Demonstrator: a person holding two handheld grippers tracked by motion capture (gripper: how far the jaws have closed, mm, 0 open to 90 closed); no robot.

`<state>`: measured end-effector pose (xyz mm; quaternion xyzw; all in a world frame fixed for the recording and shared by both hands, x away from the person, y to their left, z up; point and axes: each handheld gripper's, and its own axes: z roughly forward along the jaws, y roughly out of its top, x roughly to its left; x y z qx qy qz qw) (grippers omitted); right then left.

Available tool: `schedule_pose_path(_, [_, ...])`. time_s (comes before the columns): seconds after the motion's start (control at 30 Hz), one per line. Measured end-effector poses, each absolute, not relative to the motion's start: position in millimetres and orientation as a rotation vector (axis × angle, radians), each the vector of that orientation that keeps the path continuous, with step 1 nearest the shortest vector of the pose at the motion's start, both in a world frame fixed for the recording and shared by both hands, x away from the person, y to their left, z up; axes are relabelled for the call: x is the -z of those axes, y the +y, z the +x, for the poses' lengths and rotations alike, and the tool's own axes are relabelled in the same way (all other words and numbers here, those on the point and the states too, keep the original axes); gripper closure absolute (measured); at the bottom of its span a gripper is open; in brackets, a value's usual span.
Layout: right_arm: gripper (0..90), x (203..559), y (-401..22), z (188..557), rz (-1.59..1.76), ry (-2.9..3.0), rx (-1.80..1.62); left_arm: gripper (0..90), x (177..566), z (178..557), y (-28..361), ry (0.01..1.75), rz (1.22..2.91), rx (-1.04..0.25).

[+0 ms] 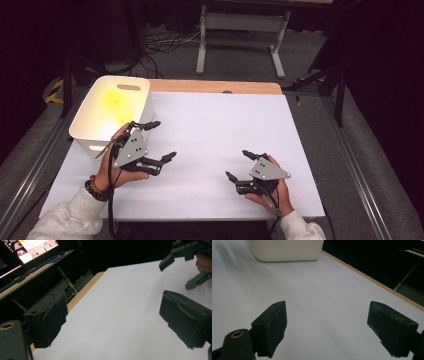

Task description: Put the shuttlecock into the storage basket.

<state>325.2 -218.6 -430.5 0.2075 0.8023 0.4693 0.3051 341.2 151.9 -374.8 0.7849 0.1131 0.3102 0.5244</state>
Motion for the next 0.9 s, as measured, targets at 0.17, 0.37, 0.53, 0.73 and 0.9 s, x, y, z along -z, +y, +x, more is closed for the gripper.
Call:
schedule_pose_path(0.17, [16.4, 431.1, -216.8, 324.0, 0.538, 2.131, -1.24, 9.2, 390.1, 336.7, 150.1, 0.27, 1.898, -0.733])
schedule_pose_path(0.37, [16.3, 434.3, -213.8, 323.6, 0.53, 2.146, -1.224, 9.4, 406.0, 332.7, 150.5, 0.275, 1.921, -0.724])
schedule_pose_path(0.53, [16.3, 435.6, -211.9, 323.2, 0.525, 2.159, -1.224, 9.9, 417.1, 328.6, 151.8, 0.28, 1.929, -0.747])
schedule_pose_path(0.73, [16.3, 436.6, -209.7, 322.0, 0.518, 2.165, -1.223, 9.9, 428.1, 325.2, 152.8, 0.281, 1.958, -0.752])
schedule_pose_path(0.9, [16.2, 436.9, -209.1, 321.1, 0.516, 2.166, -1.229, 10.1, 436.7, 324.0, 155.6, 0.294, 1.972, -0.756])
